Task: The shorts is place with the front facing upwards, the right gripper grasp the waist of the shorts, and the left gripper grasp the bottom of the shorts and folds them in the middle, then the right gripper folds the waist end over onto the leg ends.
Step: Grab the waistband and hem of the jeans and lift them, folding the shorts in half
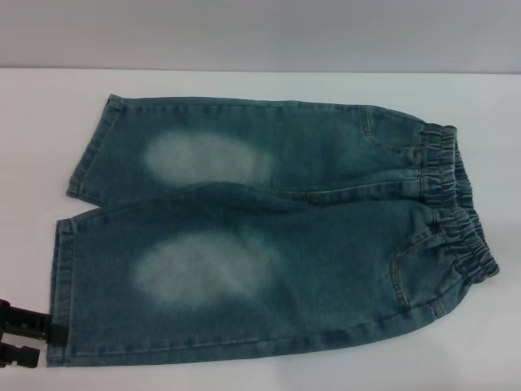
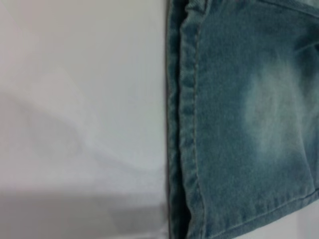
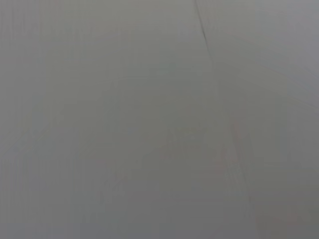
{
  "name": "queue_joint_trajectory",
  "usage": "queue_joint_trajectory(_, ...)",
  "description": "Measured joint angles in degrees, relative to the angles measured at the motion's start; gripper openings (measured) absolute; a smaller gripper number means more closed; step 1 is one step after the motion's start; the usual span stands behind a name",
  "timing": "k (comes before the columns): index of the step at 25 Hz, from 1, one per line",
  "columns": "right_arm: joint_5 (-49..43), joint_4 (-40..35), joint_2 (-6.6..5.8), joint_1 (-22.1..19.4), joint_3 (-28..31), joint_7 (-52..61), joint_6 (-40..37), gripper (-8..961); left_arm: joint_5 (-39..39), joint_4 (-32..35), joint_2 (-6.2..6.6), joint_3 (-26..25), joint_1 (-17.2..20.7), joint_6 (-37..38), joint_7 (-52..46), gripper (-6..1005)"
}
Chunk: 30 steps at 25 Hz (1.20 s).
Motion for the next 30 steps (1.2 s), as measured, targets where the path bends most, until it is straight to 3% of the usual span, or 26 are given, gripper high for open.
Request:
queue_joint_trajectory(23, 0.0, -0.1, -0.02, 0.6, 0.2, 0.0, 0.7, 445, 0.5, -0.8, -0.22, 0.5, -0.8, -0.7, -0.2, 765)
queue_joint_trajectory(30, 0.0, -0.1, -0.01, 0.7, 0.2, 0.0, 0.7, 445, 2.5, -0.9, -0.83, 0.1, -1.4, -0.7, -0.2, 766)
